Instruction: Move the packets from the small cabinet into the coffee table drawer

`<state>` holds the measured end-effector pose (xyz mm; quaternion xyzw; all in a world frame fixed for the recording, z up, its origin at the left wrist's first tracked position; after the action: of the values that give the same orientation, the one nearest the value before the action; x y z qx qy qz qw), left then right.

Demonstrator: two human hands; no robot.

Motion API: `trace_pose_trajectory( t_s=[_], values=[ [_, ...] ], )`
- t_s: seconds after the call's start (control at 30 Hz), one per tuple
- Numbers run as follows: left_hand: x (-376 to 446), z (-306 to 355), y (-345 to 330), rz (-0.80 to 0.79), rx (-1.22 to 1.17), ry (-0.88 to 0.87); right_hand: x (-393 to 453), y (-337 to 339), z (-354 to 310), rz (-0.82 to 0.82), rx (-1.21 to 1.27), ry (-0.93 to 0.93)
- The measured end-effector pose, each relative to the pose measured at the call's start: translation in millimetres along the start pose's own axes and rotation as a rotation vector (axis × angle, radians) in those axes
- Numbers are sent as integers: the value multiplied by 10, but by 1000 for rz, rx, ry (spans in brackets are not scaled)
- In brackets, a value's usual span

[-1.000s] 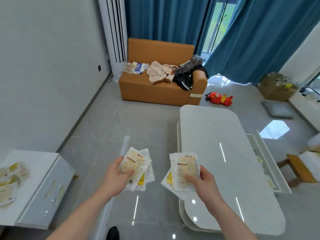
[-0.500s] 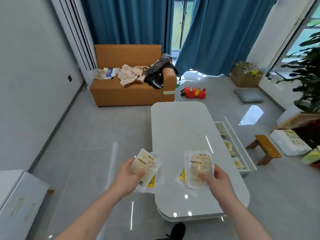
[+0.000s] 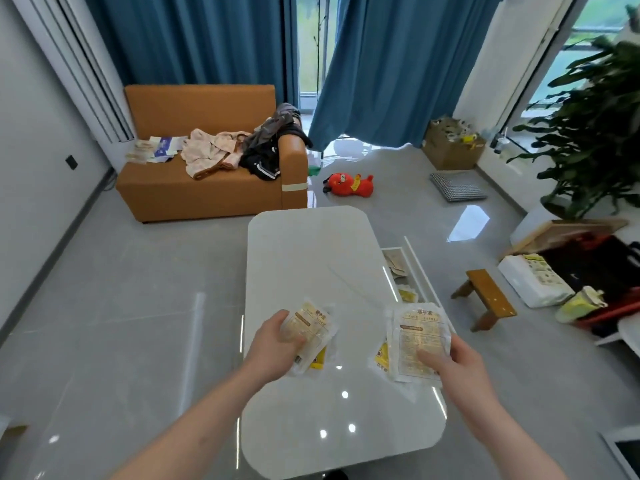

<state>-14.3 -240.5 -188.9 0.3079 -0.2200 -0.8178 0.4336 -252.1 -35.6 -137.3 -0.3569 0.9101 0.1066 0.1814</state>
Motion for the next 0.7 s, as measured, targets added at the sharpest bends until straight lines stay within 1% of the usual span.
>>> trace_pose_trajectory(
  t_s=[0.2,0.33,0.47,0.6,0.7],
  values=[
    [346,1124,-795,-108,46,-106,447,953,-104,97,64,3],
    [512,1738,-1385,-120,70,-147,827,1599,-128,110,81,12],
    [516,2138,-1990,-97,43,-76,1190,2300,-126,74,67,-9],
    [397,2468,-2582,-53,5,41,1564,3090,-149,28,24,-51],
    [272,2639,-2919,-5,-1,99,1881,3528,-190,-28,-15,-88]
  ],
)
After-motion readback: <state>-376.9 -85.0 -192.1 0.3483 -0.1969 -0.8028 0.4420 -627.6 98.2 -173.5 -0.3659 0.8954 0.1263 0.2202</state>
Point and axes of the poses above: each hand's wrist, its own x-axis towards the middle knuckle, its own y-axis out of the back of the hand, z = x × y, the point moved 3 cm from there along x, towards the middle knuckle, and after that the axes turned 13 degrees about x, right-handed, at the moved point
